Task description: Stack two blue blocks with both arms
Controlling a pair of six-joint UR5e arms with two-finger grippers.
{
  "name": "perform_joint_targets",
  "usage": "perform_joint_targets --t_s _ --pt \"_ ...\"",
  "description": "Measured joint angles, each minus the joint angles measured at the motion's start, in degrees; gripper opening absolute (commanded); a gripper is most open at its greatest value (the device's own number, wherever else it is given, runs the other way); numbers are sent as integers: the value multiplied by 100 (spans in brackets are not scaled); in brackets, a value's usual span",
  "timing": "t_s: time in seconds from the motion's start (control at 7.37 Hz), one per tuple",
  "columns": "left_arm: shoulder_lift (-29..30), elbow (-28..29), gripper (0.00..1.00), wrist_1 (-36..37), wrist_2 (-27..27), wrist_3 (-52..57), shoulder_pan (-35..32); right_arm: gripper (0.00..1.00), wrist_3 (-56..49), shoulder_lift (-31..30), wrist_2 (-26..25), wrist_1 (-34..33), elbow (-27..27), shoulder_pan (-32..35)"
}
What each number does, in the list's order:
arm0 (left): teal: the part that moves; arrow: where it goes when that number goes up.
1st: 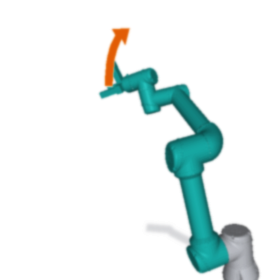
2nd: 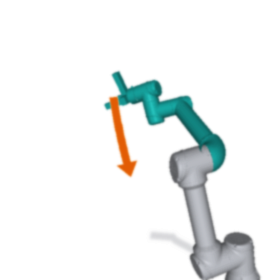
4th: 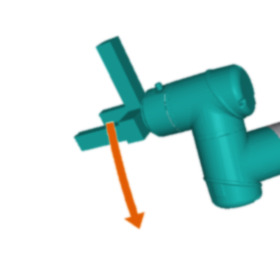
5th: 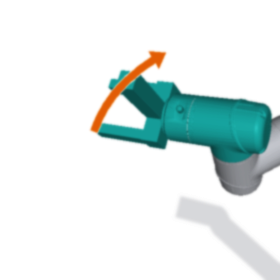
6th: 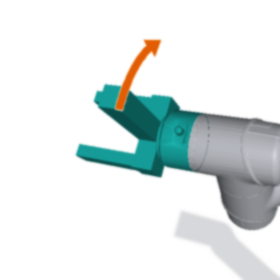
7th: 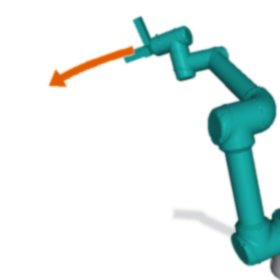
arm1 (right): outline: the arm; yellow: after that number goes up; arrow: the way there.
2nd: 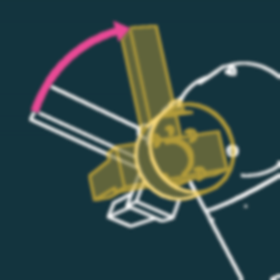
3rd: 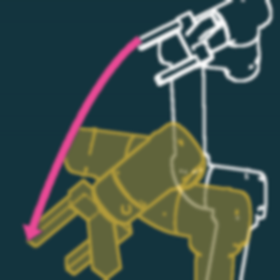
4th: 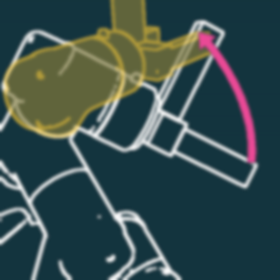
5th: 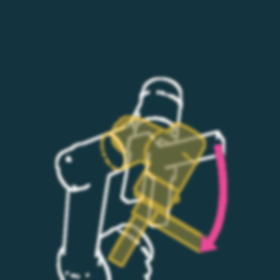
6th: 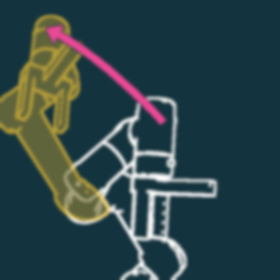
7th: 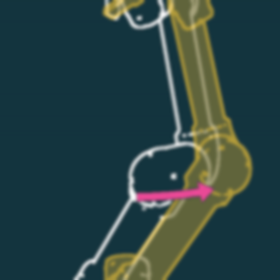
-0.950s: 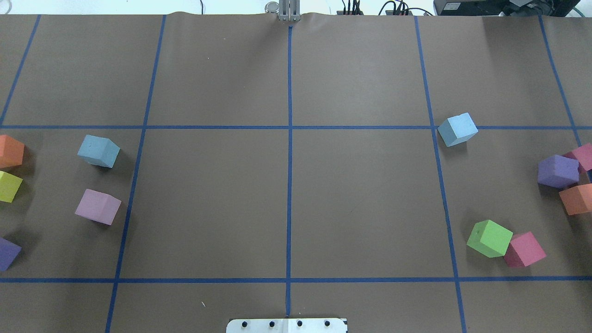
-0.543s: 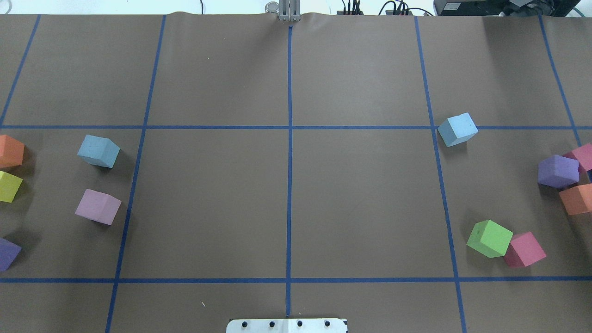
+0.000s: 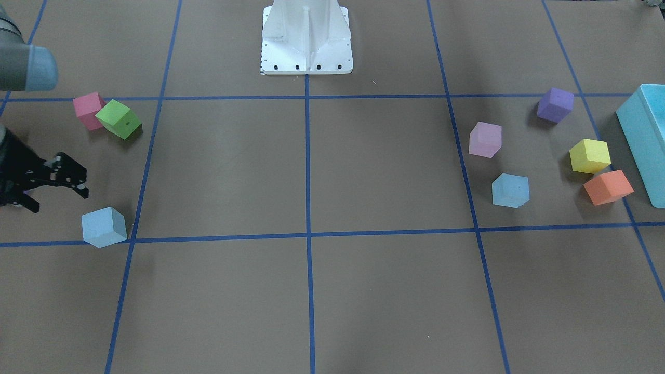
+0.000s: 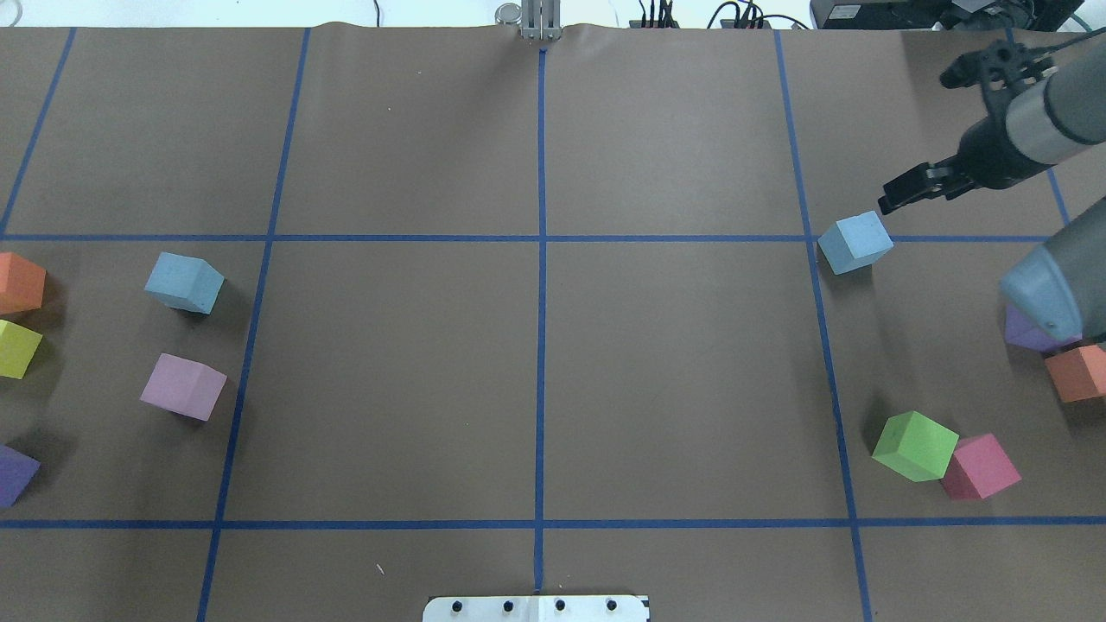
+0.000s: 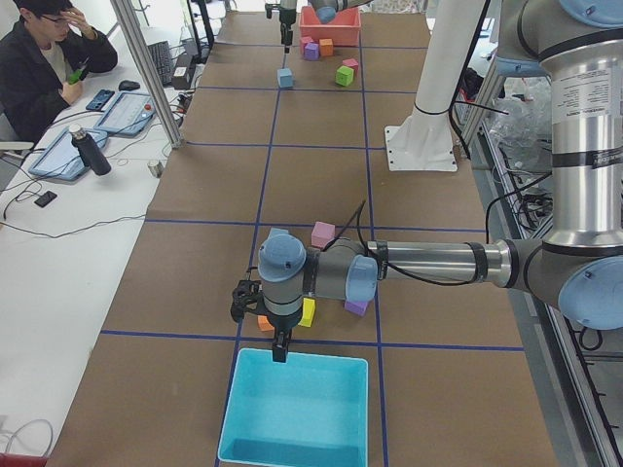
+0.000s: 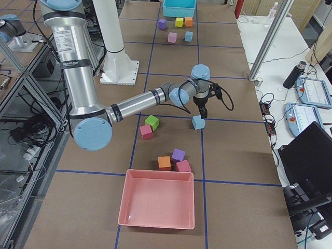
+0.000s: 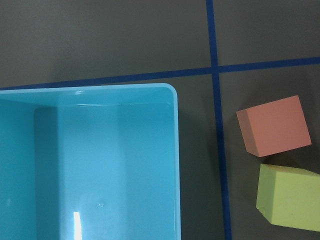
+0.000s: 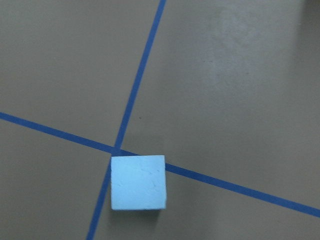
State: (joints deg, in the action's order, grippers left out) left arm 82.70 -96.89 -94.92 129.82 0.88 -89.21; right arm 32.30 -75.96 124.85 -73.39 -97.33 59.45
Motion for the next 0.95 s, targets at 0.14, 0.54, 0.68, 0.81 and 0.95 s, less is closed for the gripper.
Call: perform_joint_targets --t_s 0.14,0.54,0.68,0.81,0.95 --pt "0 2 98 0 0 0 0 100 138 248 -136 69 364 -221" --pt "0 3 98 0 0 0 0 100 111 411 -203 680 1097 -392" --pt "0 3 98 0 0 0 0 100 59 400 -202 764 1171 -387" --pt "-1 6 98 0 0 0 0 100 -41 376 -211 796 1222 -385" --pt "-3 9 98 0 0 0 0 100 -154 354 -228 809 1311 -384"
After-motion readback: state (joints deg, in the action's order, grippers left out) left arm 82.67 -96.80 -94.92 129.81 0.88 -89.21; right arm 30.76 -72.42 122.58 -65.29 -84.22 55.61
